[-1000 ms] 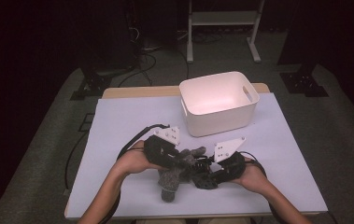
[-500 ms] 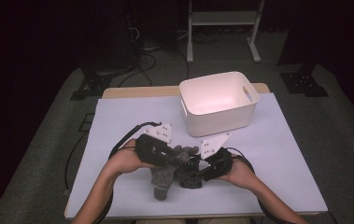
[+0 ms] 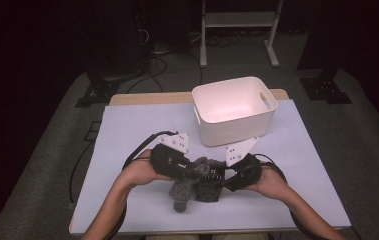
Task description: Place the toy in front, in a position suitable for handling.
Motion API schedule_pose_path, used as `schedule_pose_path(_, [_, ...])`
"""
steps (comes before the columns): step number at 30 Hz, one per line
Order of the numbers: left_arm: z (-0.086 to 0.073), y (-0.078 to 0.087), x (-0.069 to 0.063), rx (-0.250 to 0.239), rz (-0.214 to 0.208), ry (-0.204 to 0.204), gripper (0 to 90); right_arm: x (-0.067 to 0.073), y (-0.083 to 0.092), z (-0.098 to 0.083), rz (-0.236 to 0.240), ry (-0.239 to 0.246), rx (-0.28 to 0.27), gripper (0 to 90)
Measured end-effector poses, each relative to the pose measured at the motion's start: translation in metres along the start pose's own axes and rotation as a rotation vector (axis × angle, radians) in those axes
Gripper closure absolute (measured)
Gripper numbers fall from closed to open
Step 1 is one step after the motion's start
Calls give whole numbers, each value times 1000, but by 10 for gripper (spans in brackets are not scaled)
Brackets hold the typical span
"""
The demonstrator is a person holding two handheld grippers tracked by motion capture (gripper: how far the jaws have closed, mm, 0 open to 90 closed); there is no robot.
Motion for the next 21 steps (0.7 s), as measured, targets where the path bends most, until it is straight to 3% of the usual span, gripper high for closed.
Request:
schedule_pose_path(7, [-6,-13,3,26,-11,11,769,1,6,-11,-7,-11,24,564])
schedule_pose_path(8, [-7,-29,2,52,-39,16,769,2,8,-14,-11,-10,34,564])
schedule_pose_path(11, [-8,-42,1,66,-54,15,766,3,11,-21,-20,-10,53,565])
schedule_pose_path(17, [-11,-61,1,122,-65,15,766,2,17,-39,-22,-38,47,563])
schedule_pose_path(21, [-10,-67,2,129,-67,15,765,2,20,-51,-19,-56,33,561])
Point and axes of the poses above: each handheld gripper's, and its own axes: y roughly backward along the jaws, z roughly out of its top, x roughly to its left, the point moved 7 cm from there along -y, roughly forward along the jaws, and after that the axes turned 14 degrees about x, right-handed, at the moved point
